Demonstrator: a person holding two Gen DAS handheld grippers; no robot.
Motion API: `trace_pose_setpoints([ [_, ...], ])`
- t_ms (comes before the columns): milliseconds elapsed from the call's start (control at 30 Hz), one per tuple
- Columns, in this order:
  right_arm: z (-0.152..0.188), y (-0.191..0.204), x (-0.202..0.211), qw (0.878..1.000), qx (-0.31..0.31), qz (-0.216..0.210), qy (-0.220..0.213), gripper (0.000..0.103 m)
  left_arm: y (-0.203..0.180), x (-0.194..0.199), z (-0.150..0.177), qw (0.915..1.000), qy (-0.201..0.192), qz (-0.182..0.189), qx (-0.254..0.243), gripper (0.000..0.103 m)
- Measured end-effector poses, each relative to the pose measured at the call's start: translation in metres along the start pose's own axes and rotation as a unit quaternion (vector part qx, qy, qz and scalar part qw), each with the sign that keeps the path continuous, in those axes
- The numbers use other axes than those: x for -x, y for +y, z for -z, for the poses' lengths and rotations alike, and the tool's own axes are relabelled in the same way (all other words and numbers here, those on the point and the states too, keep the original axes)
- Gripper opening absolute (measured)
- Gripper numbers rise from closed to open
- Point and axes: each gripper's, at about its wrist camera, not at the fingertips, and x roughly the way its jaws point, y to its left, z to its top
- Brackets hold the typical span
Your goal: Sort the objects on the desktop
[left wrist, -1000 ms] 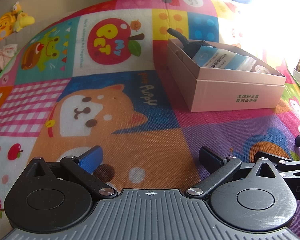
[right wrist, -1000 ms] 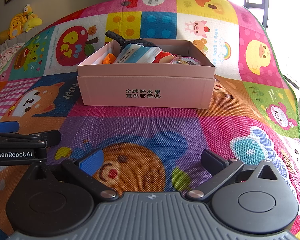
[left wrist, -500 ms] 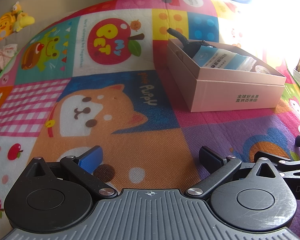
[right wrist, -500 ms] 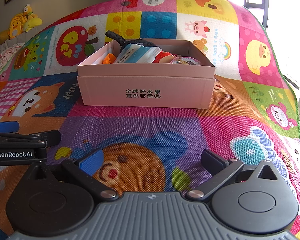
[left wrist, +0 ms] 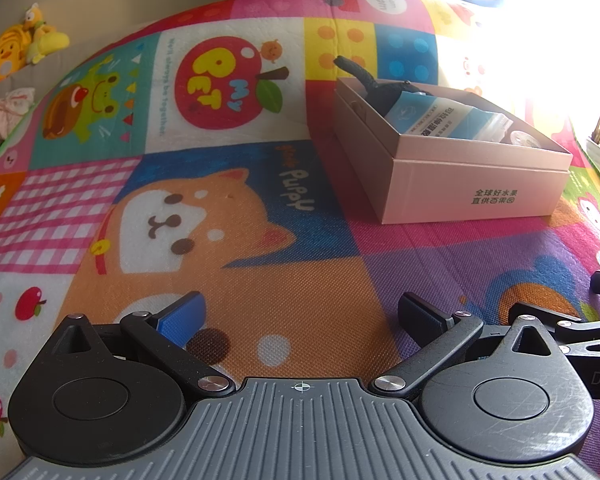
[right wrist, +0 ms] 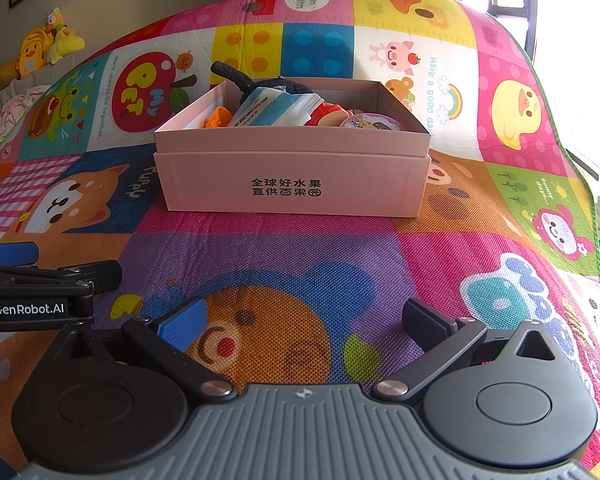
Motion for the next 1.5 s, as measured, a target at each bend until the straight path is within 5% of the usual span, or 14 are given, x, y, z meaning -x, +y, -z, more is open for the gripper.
trace_pose_setpoints([
  [800,0.0,0.0,0.0,1.0,0.0,0.0,0.0,0.103,-0.001,0.0,0.0,1.0,0.0,-0.003,-0.004,0.103],
  [1500,0.0,0.0,0.0,1.0,0.0,0.0,0.0,0.103,0.012,0.007,0.0,0.9989,0.02,0.041,-0.009,0.103],
])
